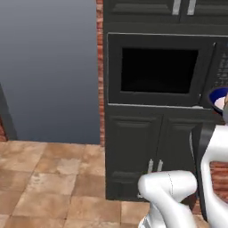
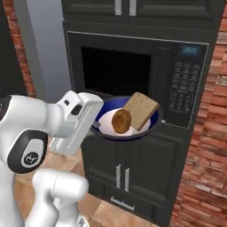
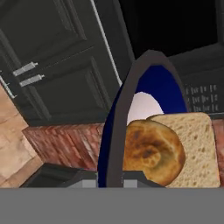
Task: Pick up the heated bread from the toaster oven and place it in the bowl. Then move the bread bowl to the dining counter.
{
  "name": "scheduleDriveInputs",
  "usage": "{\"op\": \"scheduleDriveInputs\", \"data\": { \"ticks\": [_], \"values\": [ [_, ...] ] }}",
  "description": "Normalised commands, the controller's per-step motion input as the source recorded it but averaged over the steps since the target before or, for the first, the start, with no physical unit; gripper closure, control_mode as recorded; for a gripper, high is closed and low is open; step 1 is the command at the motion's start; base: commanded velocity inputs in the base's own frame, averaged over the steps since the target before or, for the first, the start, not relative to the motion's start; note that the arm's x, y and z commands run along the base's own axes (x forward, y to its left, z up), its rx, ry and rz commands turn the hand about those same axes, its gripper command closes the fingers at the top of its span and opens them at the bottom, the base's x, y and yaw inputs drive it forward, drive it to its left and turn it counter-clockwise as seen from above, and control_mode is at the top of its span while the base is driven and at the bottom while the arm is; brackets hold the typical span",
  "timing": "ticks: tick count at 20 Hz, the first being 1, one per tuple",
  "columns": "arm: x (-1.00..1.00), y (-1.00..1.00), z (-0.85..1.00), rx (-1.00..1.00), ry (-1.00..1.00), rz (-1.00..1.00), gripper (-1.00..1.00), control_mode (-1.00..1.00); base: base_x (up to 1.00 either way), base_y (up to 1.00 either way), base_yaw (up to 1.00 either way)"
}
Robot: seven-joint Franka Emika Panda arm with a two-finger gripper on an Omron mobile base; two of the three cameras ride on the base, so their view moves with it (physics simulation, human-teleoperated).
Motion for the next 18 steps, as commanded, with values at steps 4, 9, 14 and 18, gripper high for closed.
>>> {"op": "scheduleDriveInputs", "data": {
  "ticks": [4, 9, 14, 18],
  "values": [
    [0.0, 0.0, 0.0, 0.0, 0.0, 0.0, 1.0, 1.0, -0.17, 0.04, 1.0],
    [0.0, 0.0, 0.0, 0.0, 0.0, 0.0, 1.0, 1.0, -0.12, 0.05, 1.0],
    [0.0, 0.0, 0.0, 0.0, 0.0, 0.0, 1.0, 1.0, -0.08, 0.0, 1.0],
    [0.0, 0.0, 0.0, 0.0, 0.0, 0.0, 1.0, 1.0, -0.02, 0.0, 1.0]
  ]
}}
